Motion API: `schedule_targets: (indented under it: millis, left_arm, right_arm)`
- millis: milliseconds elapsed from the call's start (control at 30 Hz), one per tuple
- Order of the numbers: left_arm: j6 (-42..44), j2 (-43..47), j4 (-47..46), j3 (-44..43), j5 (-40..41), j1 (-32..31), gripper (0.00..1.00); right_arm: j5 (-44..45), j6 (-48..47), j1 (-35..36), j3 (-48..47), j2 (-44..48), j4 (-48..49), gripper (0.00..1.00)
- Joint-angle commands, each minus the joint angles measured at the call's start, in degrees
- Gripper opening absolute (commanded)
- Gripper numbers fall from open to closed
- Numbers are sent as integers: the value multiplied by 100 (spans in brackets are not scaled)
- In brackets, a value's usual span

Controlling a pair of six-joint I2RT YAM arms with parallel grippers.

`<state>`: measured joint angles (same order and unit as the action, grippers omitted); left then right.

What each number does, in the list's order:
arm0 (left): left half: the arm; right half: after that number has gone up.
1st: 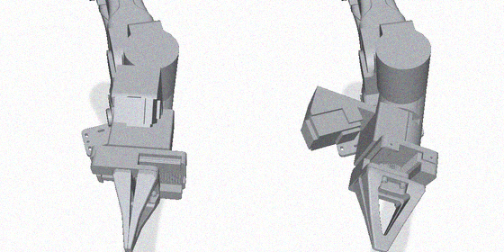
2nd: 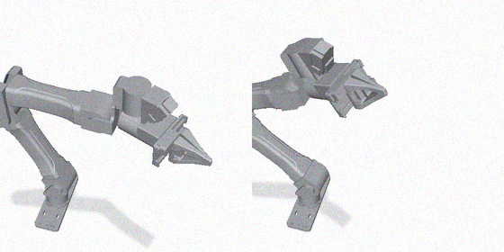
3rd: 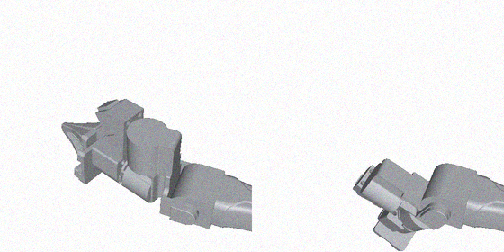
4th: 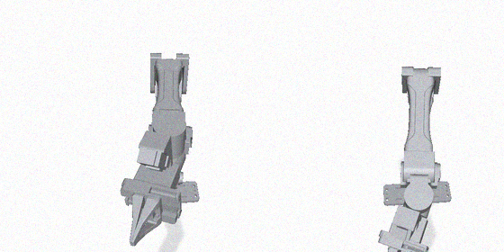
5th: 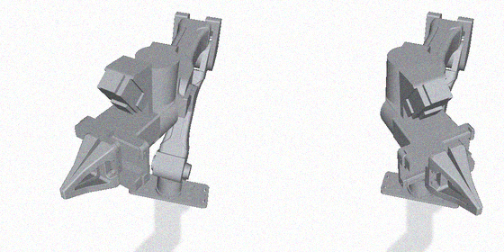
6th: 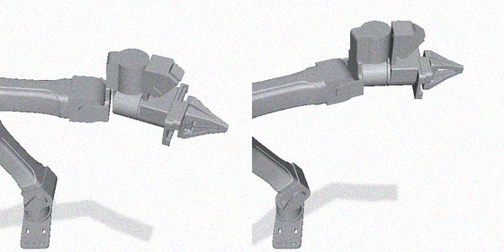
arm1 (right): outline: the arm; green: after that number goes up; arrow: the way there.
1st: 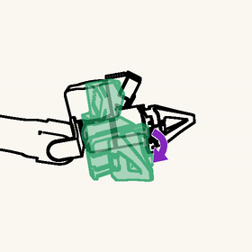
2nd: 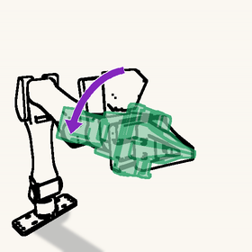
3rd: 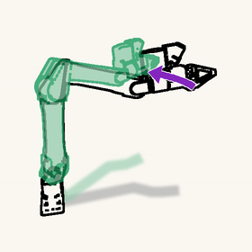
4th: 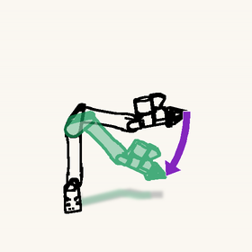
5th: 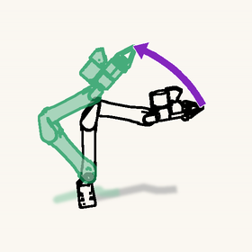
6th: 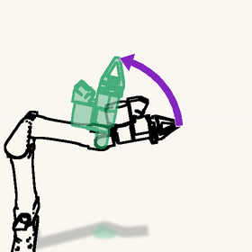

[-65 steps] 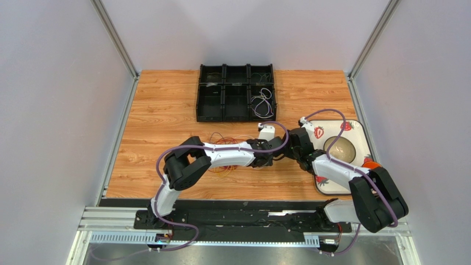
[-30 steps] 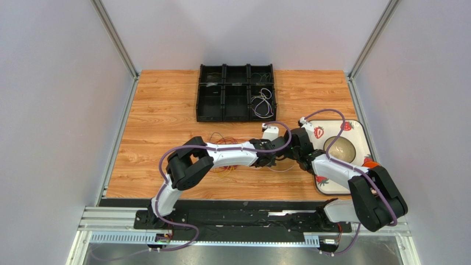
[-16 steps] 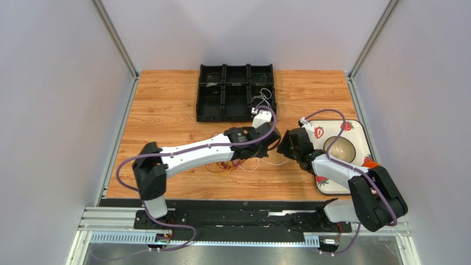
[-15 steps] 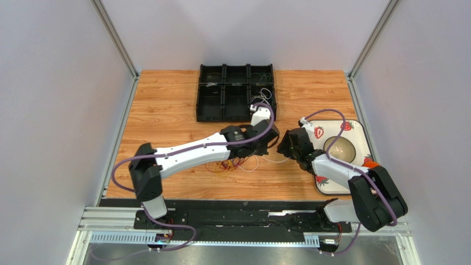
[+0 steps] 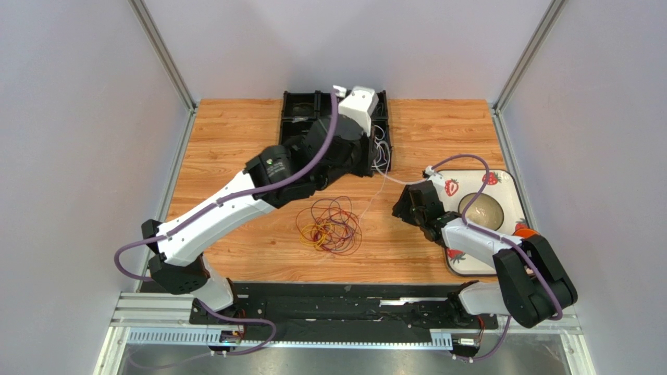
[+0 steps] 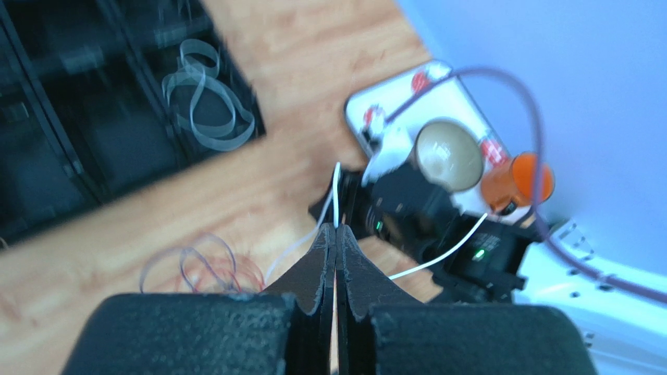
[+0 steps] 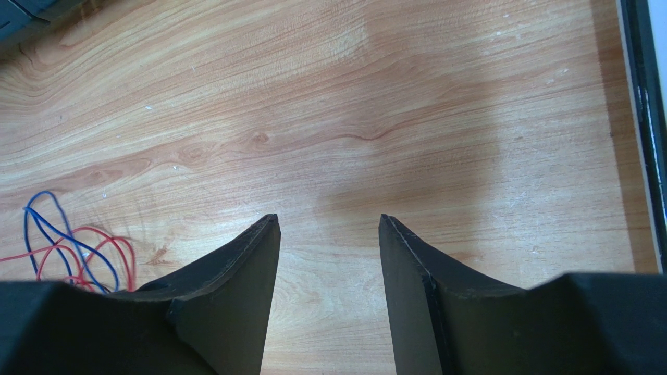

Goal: Untangle the cables

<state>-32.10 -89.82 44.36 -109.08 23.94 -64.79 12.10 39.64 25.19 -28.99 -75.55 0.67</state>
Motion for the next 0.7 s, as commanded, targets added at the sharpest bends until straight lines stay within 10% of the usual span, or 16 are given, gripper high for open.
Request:
schedule_targets:
  millis: [0, 200, 467, 667]
  left_arm:
    - [1520, -132, -59, -1611, -47, 11, 0]
    - [2769, -387, -445, -3207, -347, 11, 0]
    - [3912, 193, -2553, -1645, -365, 46, 0]
    - [3817, -543, -2608, -2125, -513, 529, 0]
  right_arm:
    - [135, 88, -32, -133, 102, 109, 53]
    - [126, 79, -32, -150, 75, 92, 53]
    - [117, 79, -32, -159, 67, 92, 53]
    - [109, 79, -41, -159, 58, 92, 53]
